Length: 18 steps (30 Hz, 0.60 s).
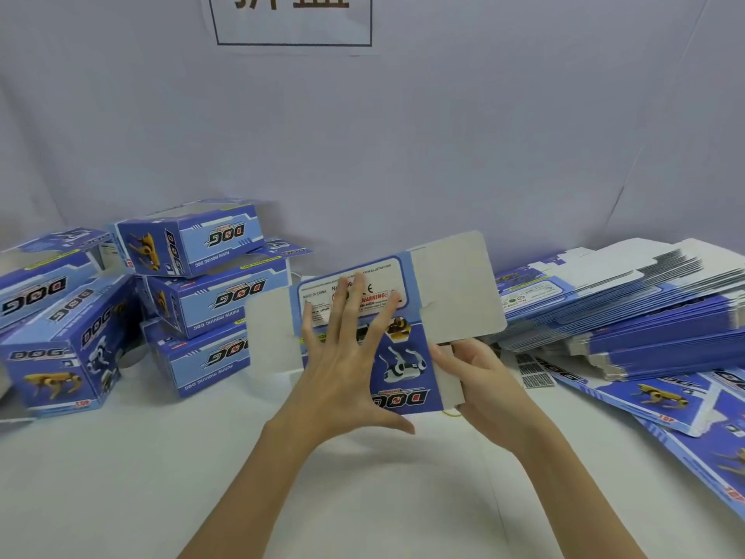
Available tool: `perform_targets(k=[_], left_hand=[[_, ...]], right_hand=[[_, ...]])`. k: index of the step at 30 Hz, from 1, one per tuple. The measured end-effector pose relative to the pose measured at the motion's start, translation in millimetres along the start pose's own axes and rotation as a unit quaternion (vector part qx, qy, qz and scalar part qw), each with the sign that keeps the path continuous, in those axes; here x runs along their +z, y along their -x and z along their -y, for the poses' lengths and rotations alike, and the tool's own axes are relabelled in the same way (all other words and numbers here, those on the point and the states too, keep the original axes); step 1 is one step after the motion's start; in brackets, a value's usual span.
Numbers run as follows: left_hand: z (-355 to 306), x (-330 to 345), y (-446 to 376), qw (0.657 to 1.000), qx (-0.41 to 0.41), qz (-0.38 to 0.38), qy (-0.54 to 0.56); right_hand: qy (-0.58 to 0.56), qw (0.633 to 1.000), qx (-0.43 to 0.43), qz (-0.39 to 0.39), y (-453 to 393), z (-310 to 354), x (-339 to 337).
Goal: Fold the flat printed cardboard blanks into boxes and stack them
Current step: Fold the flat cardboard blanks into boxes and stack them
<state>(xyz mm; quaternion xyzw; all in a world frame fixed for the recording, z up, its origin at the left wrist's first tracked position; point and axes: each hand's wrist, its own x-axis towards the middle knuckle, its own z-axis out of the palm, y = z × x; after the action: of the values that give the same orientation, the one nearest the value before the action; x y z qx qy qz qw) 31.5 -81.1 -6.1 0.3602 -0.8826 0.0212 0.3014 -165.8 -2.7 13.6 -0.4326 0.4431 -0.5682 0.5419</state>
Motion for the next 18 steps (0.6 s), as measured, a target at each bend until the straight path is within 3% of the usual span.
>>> perform_targets(k=[9,13,16,18], left_hand=[[-1.9,3.2,-2.4,0.999,-0.01,0.007,-0.038],[0.7,4.1,-3.0,0.999,-0.041,0.008,-0.028],[2.4,4.4,-3.6,0.998,-0.053,0.004,-0.043],[3.2,6.5,-3.2,0.996,-0.053,0.013,-0.072]], right_hand=[[-0.051,0.998,0.018,-0.016,1.9,2.6,1.8],[0.011,0.998,-0.052,-0.02,2.4,4.5,6.1],[0.004,0.981,-0.136,-0.135,-0.4,1.9,14.6],[0.062,0.916,-0.276,-0.284,1.0,0.5,17.3]])
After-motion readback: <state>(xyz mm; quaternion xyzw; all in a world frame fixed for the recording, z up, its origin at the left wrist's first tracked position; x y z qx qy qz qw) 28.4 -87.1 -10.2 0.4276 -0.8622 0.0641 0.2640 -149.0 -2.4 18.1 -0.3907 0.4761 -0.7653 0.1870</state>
